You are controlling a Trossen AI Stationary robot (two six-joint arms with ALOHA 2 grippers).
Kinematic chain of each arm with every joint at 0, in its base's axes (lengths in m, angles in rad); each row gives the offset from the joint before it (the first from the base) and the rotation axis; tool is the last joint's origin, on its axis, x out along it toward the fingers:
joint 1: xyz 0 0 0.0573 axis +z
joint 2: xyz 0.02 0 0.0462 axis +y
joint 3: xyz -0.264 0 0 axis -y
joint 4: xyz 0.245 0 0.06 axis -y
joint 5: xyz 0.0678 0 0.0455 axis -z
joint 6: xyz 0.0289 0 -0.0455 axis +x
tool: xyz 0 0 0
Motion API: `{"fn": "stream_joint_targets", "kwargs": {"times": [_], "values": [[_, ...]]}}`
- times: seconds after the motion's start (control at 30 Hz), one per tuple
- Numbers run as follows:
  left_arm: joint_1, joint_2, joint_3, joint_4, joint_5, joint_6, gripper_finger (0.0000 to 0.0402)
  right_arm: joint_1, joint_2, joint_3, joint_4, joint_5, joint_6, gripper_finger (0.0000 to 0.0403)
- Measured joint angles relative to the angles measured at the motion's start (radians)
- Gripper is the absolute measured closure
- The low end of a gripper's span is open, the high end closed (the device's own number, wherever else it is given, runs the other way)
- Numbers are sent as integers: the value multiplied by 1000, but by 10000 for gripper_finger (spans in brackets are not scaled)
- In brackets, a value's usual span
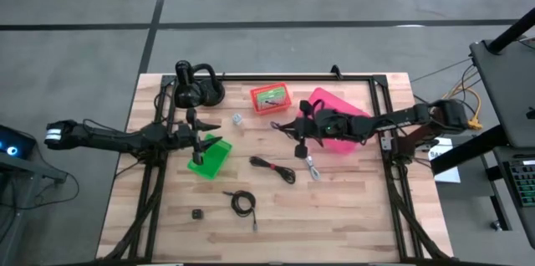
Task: Pick and place items into bin
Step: Put the blue charger cable into the pink bin
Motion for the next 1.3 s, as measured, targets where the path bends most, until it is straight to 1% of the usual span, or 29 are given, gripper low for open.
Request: {"fn": "stream_joint_targets", "kwargs": {"times": [0.13,0.23,0.43,0.57,0.67,0.83,0.93,1.0,1.07,1.2,1.3], "values": [[0,0,-1,-44,0,0,240,0,-25,29,5,81,-39,390],[0,0,-2,-33,0,2,240,0,-29,46,5,122,-46,390],[0,0,-1,57,0,10,240,0,-29,50,15,126,-31,390],[0,0,4,93,0,88,240,0,-28,50,15,137,-26,390],[0,0,4,103,0,137,240,1,-27,49,15,199,10,390],[0,-2,4,110,0,143,240,6,-27,24,15,292,26,390],[0,-2,4,122,-2,169,240,8,-27,-14,28,395,38,390],[0,-2,4,125,-3,194,240,7,-27,-53,83,479,50,390],[0,0,4,125,-4,196,240,5,-27,-95,166,520,34,390],[0,13,3,125,-4,190,240,5,-31,-159,306,521,-57,390],[0,19,11,132,-6,229,240,3,-49,-177,388,521,-124,390]]}}
